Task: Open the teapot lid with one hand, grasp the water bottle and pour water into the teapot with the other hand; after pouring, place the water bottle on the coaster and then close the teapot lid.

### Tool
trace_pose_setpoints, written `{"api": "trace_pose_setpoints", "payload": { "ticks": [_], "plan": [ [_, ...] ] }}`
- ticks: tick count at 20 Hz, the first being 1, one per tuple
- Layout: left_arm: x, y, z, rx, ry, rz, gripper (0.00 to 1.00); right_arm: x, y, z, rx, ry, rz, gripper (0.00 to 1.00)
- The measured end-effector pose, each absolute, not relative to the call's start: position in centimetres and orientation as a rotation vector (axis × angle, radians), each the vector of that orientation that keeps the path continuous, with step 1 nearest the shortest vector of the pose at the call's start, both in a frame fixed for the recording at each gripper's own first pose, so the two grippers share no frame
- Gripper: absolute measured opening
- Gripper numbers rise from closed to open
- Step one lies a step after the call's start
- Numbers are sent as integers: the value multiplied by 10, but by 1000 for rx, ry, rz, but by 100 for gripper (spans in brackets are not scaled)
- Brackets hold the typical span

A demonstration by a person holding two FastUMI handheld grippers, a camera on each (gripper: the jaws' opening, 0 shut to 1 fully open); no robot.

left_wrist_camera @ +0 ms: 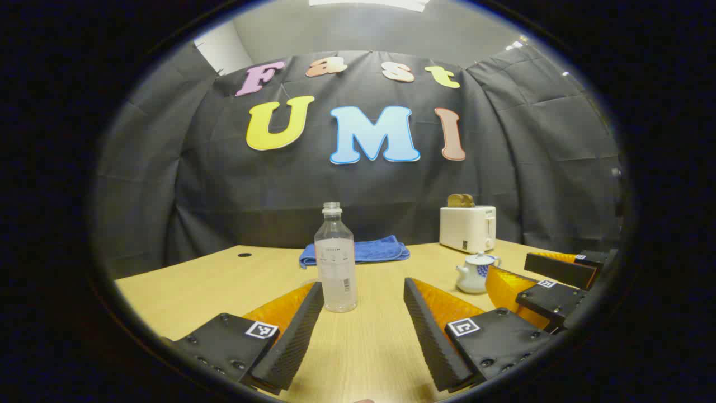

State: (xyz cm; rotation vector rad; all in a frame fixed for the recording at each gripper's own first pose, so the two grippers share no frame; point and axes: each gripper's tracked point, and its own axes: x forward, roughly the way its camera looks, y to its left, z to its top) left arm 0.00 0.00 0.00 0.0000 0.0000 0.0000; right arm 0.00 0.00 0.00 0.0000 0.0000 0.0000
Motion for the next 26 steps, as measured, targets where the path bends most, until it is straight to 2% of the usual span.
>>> {"api": "trace_pose_setpoints", "payload": {
  "ticks": [18, 26],
  "plan": [
    [1, -4, 0, 0, 4, -31, 100, 4, 0, 1, -21, -5, 29, 83],
    [9, 2, 17, 19, -37, -47, 100, 65, -49, 13, -3, 26, -29, 81]
  ]
}}
